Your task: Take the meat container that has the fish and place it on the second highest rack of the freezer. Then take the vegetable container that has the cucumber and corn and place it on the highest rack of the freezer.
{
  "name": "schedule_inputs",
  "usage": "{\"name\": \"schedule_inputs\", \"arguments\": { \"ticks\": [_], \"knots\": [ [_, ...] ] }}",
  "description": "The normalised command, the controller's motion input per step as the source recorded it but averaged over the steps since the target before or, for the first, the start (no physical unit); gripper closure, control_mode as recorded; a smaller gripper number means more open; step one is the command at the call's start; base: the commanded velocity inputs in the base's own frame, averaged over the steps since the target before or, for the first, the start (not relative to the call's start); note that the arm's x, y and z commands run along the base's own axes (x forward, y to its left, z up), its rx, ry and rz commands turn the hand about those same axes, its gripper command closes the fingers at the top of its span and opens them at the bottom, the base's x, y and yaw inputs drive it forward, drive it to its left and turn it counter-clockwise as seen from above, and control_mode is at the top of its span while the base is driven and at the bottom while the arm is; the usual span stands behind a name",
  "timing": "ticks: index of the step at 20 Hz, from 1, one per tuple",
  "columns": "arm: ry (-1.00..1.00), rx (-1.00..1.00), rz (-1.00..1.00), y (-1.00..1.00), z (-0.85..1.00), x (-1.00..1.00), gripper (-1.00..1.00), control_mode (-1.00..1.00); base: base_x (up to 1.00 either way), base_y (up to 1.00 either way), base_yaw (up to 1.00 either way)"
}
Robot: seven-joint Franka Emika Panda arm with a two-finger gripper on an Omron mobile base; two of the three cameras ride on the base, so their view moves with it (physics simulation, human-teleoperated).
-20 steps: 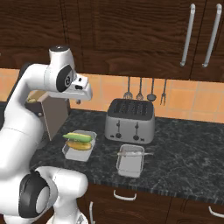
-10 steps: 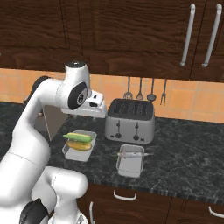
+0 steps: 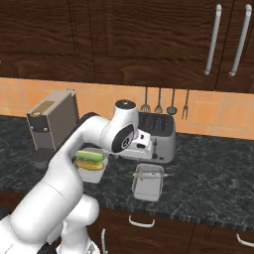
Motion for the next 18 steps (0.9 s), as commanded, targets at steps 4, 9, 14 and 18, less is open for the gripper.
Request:
{"name": "schedule_inputs", "arguments": {
  "ticks": [4, 9, 14, 18],
  "knots": [
    [-0.02, 0.0, -0.01, -1.0, -0.92, 0.05, -1.0, -1.0, 0.0, 0.0, 0.0],
    [0.06, 0.04, -0.04, -1.0, -0.49, 0.15, -1.0, -1.0, 0.0, 0.0, 0.0],
    [0.02, 0.15, -0.12, -0.66, -0.02, 0.07, -1.0, -1.0, 0.0, 0.0, 0.0],
    [0.0, 0.14, -0.44, -0.03, -0.03, -0.11, -1.0, -1.0, 0.0, 0.0, 0.0]
  ]
}}
